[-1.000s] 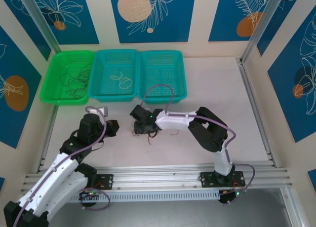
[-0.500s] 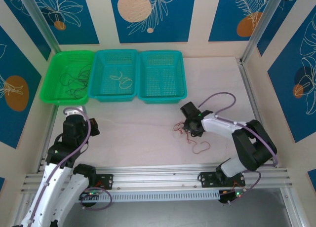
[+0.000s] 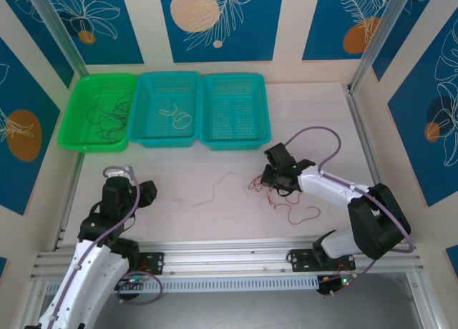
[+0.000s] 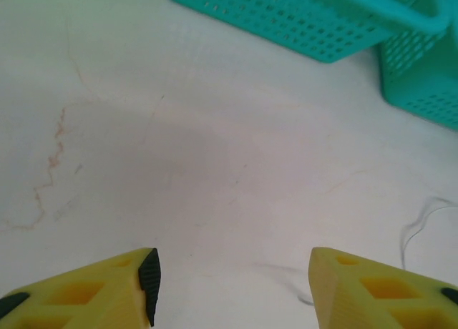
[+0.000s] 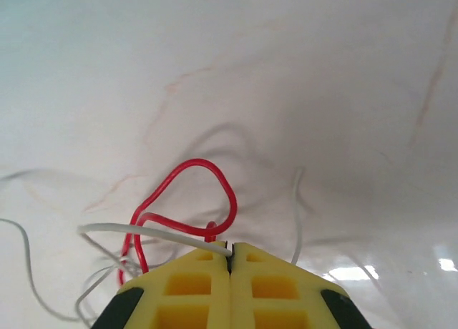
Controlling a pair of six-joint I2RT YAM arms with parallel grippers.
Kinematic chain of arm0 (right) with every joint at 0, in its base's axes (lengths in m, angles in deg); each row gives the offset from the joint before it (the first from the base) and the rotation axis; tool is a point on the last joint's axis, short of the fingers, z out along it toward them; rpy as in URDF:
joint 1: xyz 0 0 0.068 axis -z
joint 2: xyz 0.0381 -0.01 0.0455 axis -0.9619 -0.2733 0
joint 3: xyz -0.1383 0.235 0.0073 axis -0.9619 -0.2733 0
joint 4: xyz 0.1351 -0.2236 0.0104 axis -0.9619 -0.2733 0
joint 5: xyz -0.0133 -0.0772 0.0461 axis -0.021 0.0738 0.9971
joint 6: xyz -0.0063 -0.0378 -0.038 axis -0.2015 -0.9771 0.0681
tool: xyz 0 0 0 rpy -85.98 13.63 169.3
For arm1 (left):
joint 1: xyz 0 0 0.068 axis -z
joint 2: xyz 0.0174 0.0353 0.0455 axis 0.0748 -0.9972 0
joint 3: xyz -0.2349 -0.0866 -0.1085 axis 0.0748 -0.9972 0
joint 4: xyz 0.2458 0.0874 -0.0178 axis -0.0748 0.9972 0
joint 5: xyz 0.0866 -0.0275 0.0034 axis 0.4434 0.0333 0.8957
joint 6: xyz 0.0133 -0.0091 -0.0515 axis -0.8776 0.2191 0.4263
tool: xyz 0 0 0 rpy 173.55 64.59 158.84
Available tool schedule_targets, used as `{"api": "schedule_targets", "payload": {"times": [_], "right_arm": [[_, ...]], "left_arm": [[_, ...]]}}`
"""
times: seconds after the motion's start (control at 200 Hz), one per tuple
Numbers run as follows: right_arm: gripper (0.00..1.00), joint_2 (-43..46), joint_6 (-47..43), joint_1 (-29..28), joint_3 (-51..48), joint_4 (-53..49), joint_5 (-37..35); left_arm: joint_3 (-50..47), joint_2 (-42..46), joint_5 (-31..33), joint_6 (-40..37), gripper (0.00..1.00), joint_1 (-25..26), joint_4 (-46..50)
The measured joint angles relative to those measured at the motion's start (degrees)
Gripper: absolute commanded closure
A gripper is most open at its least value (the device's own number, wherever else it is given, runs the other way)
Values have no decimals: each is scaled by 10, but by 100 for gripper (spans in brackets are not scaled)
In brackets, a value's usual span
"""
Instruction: Untangle the cables
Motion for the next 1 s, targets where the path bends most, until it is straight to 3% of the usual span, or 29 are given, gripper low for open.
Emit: {"api": "schedule_targets", "payload": {"times": [0.17,0.36,0.535,0.805,1.0], "right_arm": [[100,1,-29,-1,4,4,22],[100,13,-52,-5,4,4,43],[100,61,-92,-17,4,17,82],[100,124,-143,-44,3,26,110],[100,143,-155,-56,3,28,122]], "left_arm": [[3,-21,-77,-64,42,28,-107],[28,-102,-114,-227,29,196,-214],[39,-200,-136,-409,21,288,-282],[45,-331,-137,-638,17,326,-365],[69,-455,-140,-716,17,332,-433]]}}
